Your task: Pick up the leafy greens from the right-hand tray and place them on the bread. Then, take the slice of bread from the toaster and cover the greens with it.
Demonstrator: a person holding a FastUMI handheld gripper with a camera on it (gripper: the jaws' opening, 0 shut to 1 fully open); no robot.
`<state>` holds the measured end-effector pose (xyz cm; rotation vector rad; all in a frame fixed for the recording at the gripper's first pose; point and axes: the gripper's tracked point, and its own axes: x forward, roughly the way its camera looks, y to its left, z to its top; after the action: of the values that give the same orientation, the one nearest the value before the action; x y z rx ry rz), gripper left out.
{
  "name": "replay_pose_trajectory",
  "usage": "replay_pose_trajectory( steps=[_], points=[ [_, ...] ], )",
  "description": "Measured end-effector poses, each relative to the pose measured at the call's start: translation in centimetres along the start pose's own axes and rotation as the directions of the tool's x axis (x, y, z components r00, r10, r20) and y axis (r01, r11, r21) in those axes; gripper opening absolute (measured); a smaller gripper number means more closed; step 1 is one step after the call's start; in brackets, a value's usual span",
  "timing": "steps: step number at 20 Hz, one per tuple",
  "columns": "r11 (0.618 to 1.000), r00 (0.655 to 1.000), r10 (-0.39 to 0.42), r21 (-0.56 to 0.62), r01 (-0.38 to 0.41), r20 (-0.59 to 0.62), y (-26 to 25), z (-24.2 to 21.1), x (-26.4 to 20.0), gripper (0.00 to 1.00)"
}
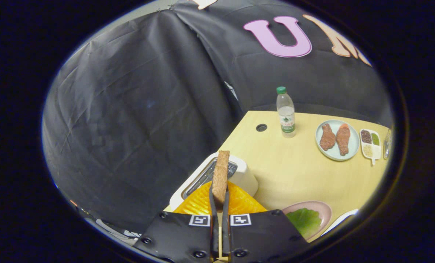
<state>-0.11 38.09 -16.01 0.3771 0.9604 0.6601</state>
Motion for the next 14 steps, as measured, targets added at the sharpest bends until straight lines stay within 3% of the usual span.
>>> replay_pose_trajectory(
  steps=[3, 14],
  points=[
    [0.999, 0.999, 0.009, 0.034, -0.010, 0.031, -1.2, 0.1, -1.1, 0.06],
    [0.984, 0.994, -0.100, 0.154, 0.092, 0.044, -8.4, -3.3, -5.4, 0.06]
  ],
)
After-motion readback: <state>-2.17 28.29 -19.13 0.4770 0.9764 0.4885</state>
